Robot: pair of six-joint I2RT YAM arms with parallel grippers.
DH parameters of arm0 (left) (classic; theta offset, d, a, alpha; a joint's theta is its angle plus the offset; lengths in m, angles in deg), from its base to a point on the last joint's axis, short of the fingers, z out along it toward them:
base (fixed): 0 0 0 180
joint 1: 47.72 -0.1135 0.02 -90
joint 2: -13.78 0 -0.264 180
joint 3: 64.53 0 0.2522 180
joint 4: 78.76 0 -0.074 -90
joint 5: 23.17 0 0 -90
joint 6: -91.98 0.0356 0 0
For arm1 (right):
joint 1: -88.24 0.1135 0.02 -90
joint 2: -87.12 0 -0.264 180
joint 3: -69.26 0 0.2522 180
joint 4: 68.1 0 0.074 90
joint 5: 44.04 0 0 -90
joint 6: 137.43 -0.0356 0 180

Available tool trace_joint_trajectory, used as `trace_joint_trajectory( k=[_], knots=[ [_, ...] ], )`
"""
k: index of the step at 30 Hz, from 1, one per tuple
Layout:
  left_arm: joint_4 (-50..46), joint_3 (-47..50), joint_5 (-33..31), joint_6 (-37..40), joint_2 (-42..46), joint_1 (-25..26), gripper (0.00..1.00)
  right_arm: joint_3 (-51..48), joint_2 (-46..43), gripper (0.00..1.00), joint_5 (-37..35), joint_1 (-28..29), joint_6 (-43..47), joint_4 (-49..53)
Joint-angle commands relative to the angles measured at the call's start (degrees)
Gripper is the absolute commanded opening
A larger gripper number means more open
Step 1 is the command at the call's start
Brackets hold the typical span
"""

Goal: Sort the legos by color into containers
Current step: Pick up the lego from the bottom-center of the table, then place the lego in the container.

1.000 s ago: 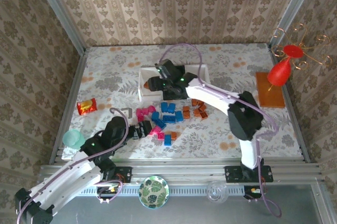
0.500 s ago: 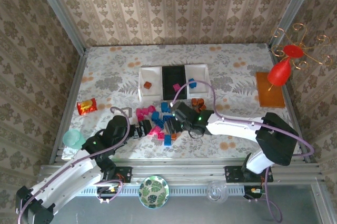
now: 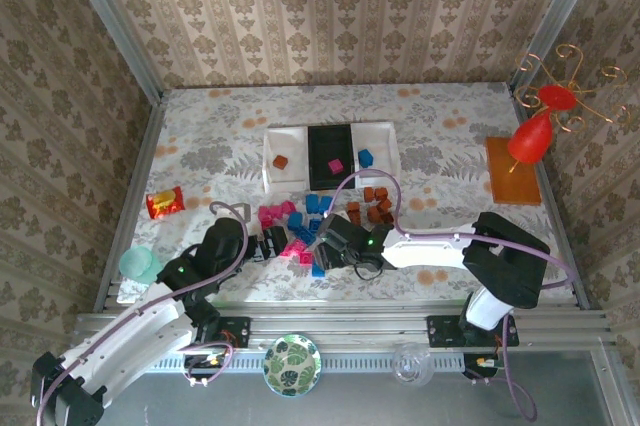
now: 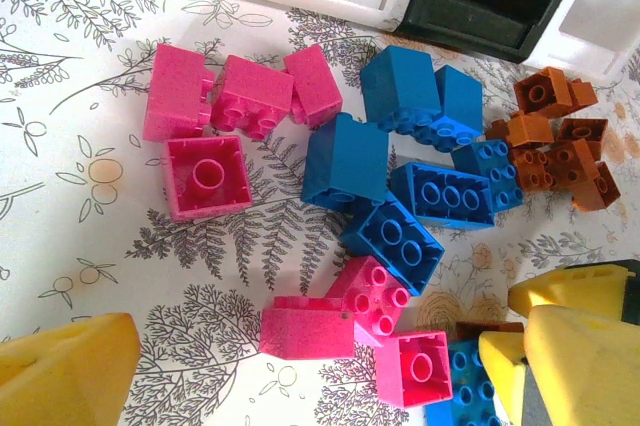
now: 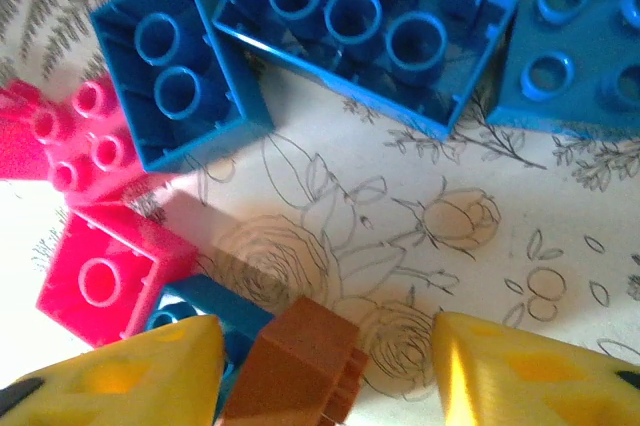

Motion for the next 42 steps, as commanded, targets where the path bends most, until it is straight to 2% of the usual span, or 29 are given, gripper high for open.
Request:
trace_joint_trajectory(
  k=[1,5,12,20,25,29,32,39,42],
  knots=[
    [0.0,0.4,0.4,1.4,0.2,-0.5,1.0,-1.6,0.1,0.53,-2.2,0.3,-3.4,-1.8],
    [0.2,0.4,0.7,1.6,0.1,-0.9,1.0,-2.2,0.0,0.43,-1.6,0.2,-3.6,-2.0],
    [-0.1,-0.2,1.4,2.3,-0.3,-1.7,1.0,-4.5,-2.6,0.33,-2.5,0.0,-4.4,-1.3],
    [-0.2,-0.7,2.4,3.0,-0.7,-2.6,1.0,-7.2,-11.0,0.31,-5.2,-2.5,-3.0,2.9],
    [-1.8,-1.8,1.8,3.9,-0.8,-3.2,1.0,-7.0,-17.3,0.3,-3.8,-5.9,-0.2,4.4],
    [-6.3,-4.4,-1.7,5.1,0.4,-3.5,1.0,-1.1,-16.8,0.28,-1.5,-7.7,4.0,5.3],
    [-8.4,-5.7,-3.1,5.9,2.1,-3.6,1.0,5.3,-12.9,0.27,0.7,-8.7,6.1,3.9],
    [-14.0,-6.7,-6.6,4.7,3.6,-4.2,1.0,26.5,3.4,0.26,7.1,-11.4,7.2,0.8],
    [-15.3,-6.4,-6.5,3.9,4.0,-4.5,1.0,37.3,10.9,0.26,6.9,-12.8,8.2,2.9]
  ],
)
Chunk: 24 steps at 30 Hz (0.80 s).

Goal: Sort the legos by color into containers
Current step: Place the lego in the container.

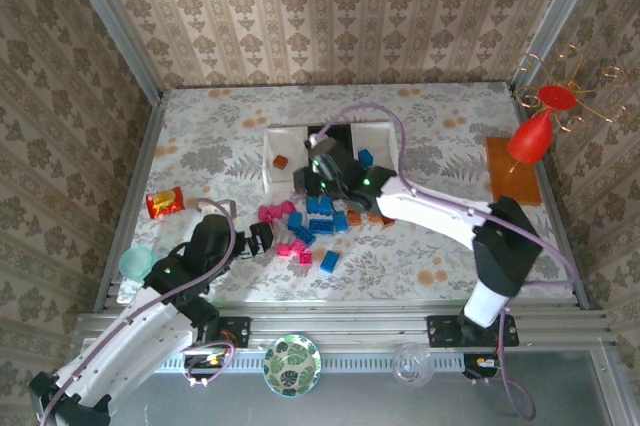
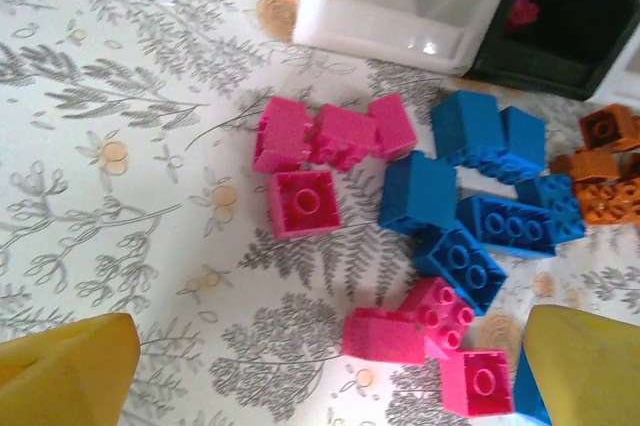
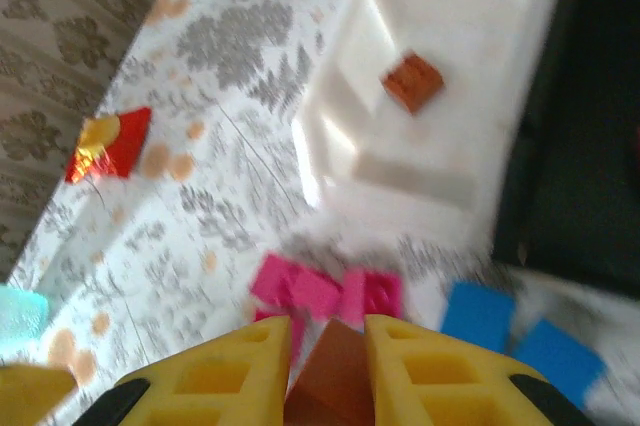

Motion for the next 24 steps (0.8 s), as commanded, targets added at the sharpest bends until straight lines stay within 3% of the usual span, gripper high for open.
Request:
trace_joint_trajectory(
  k=[1,4,9,12,15,24],
  knots=[
    [-3.8,-1.1,-1.4,-0.4,1.0,-0.7,1.0,10.1,7.4,0.25,1.8,-2.1,1.9,1.9],
    [-3.5,-0.5,-0.2,-0.9,1.3,-0.8,1.0,19.4,15.5,0.27,1.0,-4.1,2.0,5.3],
    [-2.1,0.1,1.5,-0.5,0.6,-1.0,1.0,27.5,21.9,0.57,1.9,-6.4,2.6,7.5],
    [-0.7,0.0,2.8,0.8,-0.4,-1.1,1.0,26.1,19.1,0.64,1.7,-6.5,4.1,6.4],
    [1.6,-0.4,5.1,2.5,-3.3,-1.1,0.99,20.4,13.9,0.65,1.5,-6.1,5.0,4.8],
    [9.9,-0.7,10.2,4.2,-16.3,-0.1,0.84,-8.8,-4.1,0.65,0.6,-4.5,2.1,-4.5]
  ],
)
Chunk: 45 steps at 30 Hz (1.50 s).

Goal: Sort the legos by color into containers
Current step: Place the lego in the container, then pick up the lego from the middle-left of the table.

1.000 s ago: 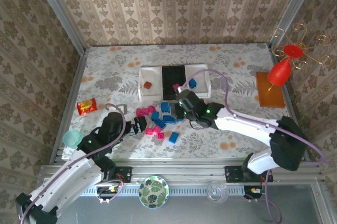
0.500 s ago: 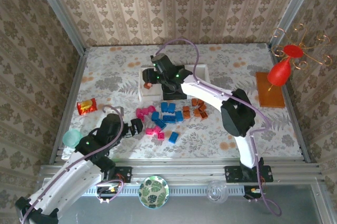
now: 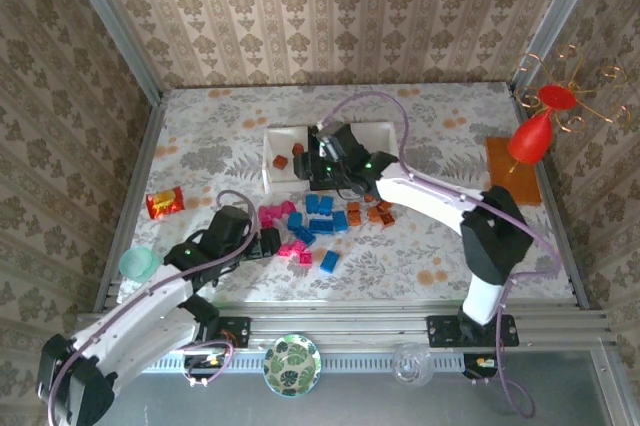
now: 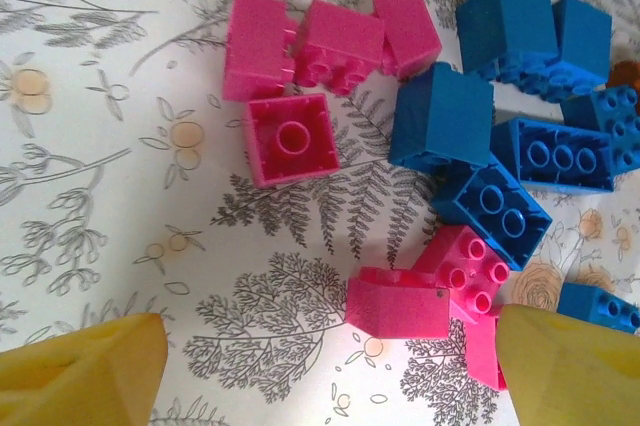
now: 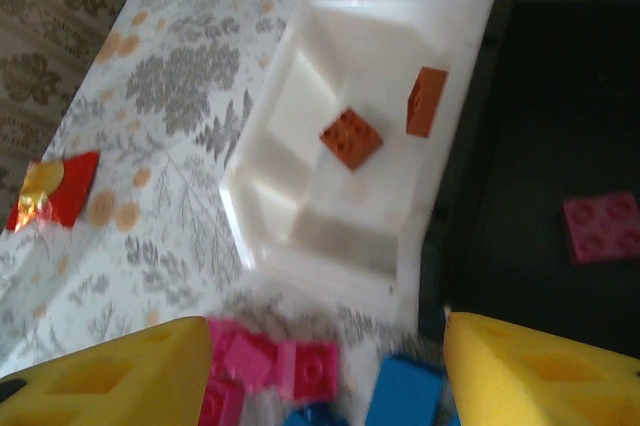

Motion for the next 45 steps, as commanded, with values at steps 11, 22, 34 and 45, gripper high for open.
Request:
trace_joint_trajectory(
  k=[11,22,34,45],
  knots=[
    [7.9,-5.0,-4.6,3.9,-18.9,8.7,0.8,-24.0,-15.8,0.65,-3.7,0.7,-4.0,-5.6],
    [9.1,-6.8,-9.6,3.9,-27.4,11.6,0.61,-26.3,-19.6,0.65,-5.7,0.7,-3.6,-4.5],
    [4.0,-5.3,-12.8,0.1,-25.6,12.9,0.56,-26.5,-21.6,0.65,-6.8,0.6,-3.5,-4.1],
    [0.1,-3.7,-15.3,-1.1,-17.7,12.9,0.55,-26.6,-21.5,0.66,-6.8,0.6,-4.1,-4.3]
  ],
)
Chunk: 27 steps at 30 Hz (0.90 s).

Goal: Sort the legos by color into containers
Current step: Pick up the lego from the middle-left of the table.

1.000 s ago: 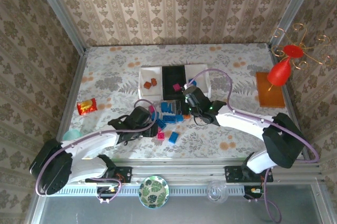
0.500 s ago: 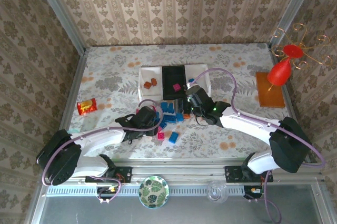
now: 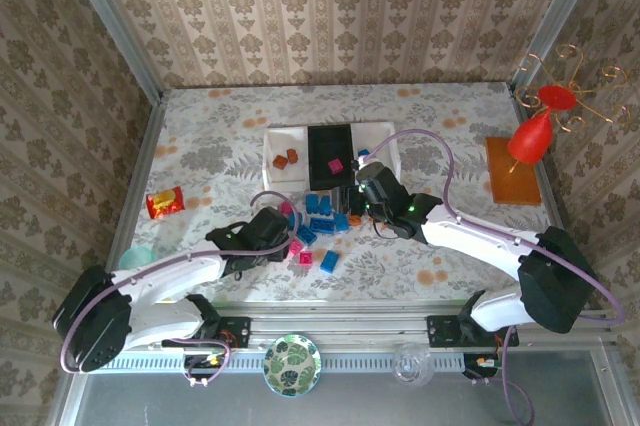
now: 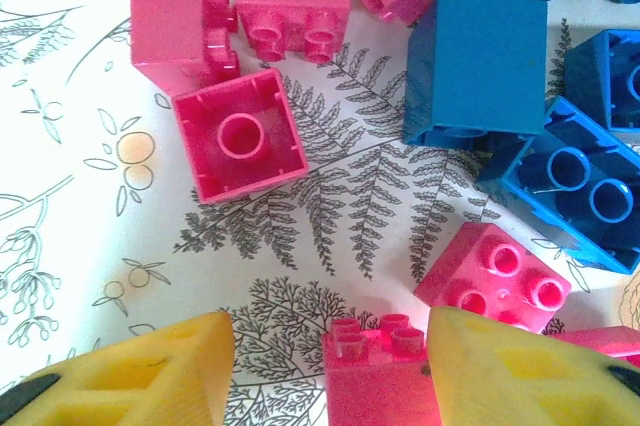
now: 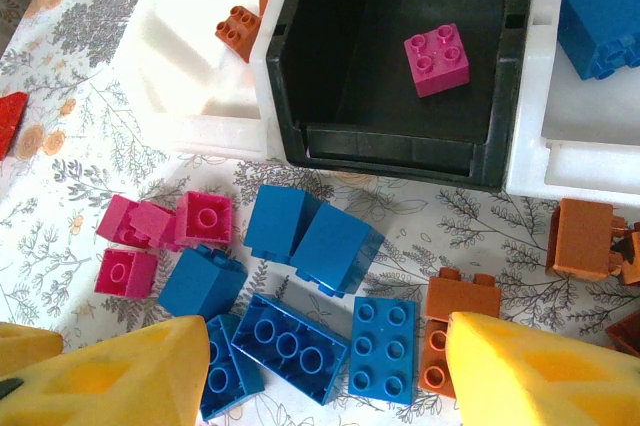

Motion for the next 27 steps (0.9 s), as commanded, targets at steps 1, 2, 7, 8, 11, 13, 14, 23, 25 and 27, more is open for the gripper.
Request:
trace_joint_trajectory(
  k=[1,2,7,8,11,13,14,23,25,27],
  knots=[
    [-2.1,1.1,-1.1,-0.9,1.0,0.4,0.56,-0.8,-1.2,0.66,-1.7,0.0,-1.0,-0.3],
    [-1.4,1.4,-0.3,-0.8,0.7,0.3,0.56,-0.8,-1.1,0.66,-1.7,0.0,-1.0,-0.4],
    [2.3,2.1,2.9,-0.7,-2.2,0.4,0.62,-0.8,-1.3,0.66,-1.9,0.0,-1.0,-0.1],
    [2.5,2.1,2.9,-0.8,-2.9,0.4,0.62,-0.9,-1.4,0.66,-2.0,0.1,-1.1,-0.1],
    [4.1,2.5,3.2,-0.7,-4.5,0.4,0.59,-0.9,-1.8,0.66,-2.5,0.0,-1.0,0.0],
    [5.2,2.7,3.5,-0.6,-5.4,0.4,0.56,-0.9,-1.9,0.66,-2.7,0.0,-0.8,0.2],
    [5.7,2.6,3.8,-0.6,-6.1,0.4,0.55,-0.8,-1.9,0.66,-2.8,-0.1,-0.8,0.3],
    [6.5,2.8,3.5,-0.7,-8.8,0.3,0.51,-1.1,-1.5,0.66,-2.8,-0.1,-0.9,0.1],
    [6.3,2.7,3.7,-0.8,-9.0,0.4,0.51,-1.0,-1.5,0.66,-2.8,-0.1,-0.9,0.0],
    [5.9,2.7,3.5,-0.9,-8.7,0.3,0.45,-1.0,-1.4,0.66,-2.9,-0.1,-0.8,0.2]
  ],
)
